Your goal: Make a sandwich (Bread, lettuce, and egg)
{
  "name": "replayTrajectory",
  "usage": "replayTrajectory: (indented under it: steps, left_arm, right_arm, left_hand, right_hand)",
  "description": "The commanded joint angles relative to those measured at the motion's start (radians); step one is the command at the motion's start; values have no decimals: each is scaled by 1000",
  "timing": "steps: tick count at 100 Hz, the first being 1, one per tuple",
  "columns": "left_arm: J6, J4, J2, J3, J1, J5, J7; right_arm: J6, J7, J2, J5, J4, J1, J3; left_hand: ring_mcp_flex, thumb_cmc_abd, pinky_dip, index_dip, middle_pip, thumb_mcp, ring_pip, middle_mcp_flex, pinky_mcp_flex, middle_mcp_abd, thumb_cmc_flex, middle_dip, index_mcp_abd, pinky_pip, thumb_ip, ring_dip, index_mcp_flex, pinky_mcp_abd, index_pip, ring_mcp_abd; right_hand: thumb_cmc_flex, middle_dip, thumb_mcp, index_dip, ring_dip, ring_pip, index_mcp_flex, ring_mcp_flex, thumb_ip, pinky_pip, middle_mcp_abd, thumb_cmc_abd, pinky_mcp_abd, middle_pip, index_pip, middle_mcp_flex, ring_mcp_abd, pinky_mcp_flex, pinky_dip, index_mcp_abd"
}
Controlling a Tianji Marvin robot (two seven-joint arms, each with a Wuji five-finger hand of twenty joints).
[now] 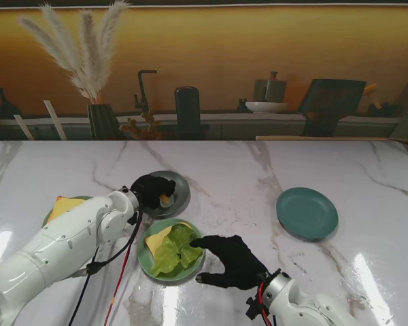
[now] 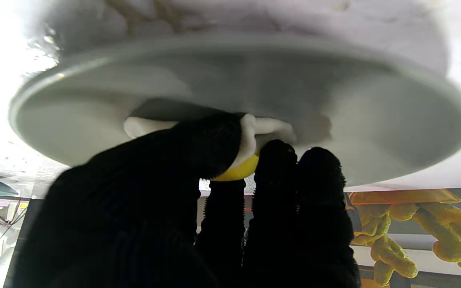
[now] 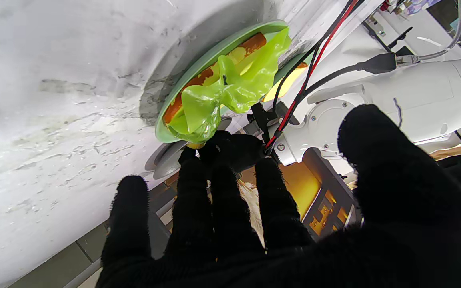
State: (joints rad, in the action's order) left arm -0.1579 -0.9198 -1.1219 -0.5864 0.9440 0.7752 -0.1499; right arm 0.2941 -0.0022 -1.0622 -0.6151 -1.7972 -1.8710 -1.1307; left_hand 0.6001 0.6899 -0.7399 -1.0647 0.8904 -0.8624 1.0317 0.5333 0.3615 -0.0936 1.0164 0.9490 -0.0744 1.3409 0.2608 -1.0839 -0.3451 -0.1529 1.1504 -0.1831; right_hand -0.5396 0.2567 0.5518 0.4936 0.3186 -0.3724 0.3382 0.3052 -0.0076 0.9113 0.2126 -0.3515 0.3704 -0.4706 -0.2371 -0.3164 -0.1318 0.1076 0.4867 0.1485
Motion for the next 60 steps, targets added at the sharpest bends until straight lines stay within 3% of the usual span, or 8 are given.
replayTrajectory:
  steps: [1, 15, 24, 40, 60]
  left_arm:
    - [-2, 25, 0, 7, 10, -5, 8]
    - [-23, 39, -3, 6, 7, -8, -7]
    - [-40, 42, -4, -7, 12, -10, -22]
    - [-50, 9, 0, -73, 48, 4, -49]
    - [-60, -35, 5, -160, 94, 26, -83]
  right_arm:
    - [-1, 2, -16, 2, -1, -2, 4]
    - [-2, 2, -17, 3, 1, -1, 5]
    - [-2, 1, -17, 3, 1, 0, 6]
    - [-5, 1, -17, 4, 2, 0, 7]
    - [-3, 0, -17, 3, 4, 2, 9]
  left_hand:
    - [43, 23, 21, -42, 95, -55, 46, 107, 38, 50, 42, 14, 9, 48, -14, -8, -39, -2, 52, 32]
    - [75, 39, 26, -105, 136, -129, 90, 134, 79, 77, 4, 34, 20, 71, 92, -22, -63, 1, 70, 71]
    - [86, 43, 22, -135, 157, -160, 107, 144, 91, 90, -11, 46, 26, 79, 129, -35, -70, 4, 75, 91]
    - [99, 45, 10, -169, 182, -201, 137, 160, 113, 102, -32, 59, 31, 97, 151, -46, -80, 21, 81, 114]
    - [76, 38, -17, -220, 213, -230, 210, 161, 105, 103, -30, 114, 26, 131, 150, -49, -76, 51, 84, 147]
  right_hand:
    - [-13, 0, -23, -5, 9, -1, 10, 31, -3, -3, -15, 12, 17, 4, -3, -14, 16, 23, -6, -8]
    - [-16, 1, -25, -6, 9, -1, 9, 32, -3, -4, -16, 14, 18, 5, -3, -19, 16, 23, -5, -8]
    - [-19, 1, -26, -6, 10, -2, 12, 34, -3, -4, -17, 17, 18, 5, -5, -20, 18, 23, -5, -6]
    - [-23, 2, -29, -7, 11, -2, 11, 33, -3, -4, -17, 21, 16, 5, -5, -19, 15, 22, -5, -5]
    - [-26, 3, -35, -8, 11, -4, 13, 32, -3, -6, -17, 26, 17, 5, -7, -19, 15, 22, -7, -7]
